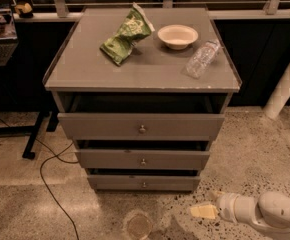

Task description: Open bottom drawer

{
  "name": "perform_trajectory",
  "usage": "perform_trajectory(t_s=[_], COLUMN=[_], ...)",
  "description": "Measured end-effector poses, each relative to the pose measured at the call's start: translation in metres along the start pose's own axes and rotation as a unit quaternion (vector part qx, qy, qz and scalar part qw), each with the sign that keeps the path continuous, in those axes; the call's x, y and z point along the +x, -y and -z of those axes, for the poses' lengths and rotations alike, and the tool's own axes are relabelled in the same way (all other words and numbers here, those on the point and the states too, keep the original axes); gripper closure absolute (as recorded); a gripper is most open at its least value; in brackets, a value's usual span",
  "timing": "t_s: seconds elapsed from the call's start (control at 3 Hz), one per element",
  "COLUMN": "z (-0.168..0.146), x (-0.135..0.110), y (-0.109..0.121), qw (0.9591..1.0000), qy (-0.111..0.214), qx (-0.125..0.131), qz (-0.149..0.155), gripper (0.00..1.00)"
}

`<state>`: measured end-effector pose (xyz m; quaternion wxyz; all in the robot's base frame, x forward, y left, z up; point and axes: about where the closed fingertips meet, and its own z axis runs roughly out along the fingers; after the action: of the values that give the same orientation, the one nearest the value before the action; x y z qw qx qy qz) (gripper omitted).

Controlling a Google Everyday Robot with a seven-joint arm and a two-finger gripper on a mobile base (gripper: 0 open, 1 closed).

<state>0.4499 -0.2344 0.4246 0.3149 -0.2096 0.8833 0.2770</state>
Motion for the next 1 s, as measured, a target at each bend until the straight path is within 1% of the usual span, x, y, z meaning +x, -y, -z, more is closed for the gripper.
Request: perform_trajectory(t_s=[0.33,1.0], z=[-0.0052,-0.0053], x=[0.0057,0.0057], y=[0.0002,0.0001], qw=[1.0,1.0], qy=[-0.001,-0.001], qx=[-0.001,-0.001], qz=[-0.005,-0.005], gripper=[0.42,0.89])
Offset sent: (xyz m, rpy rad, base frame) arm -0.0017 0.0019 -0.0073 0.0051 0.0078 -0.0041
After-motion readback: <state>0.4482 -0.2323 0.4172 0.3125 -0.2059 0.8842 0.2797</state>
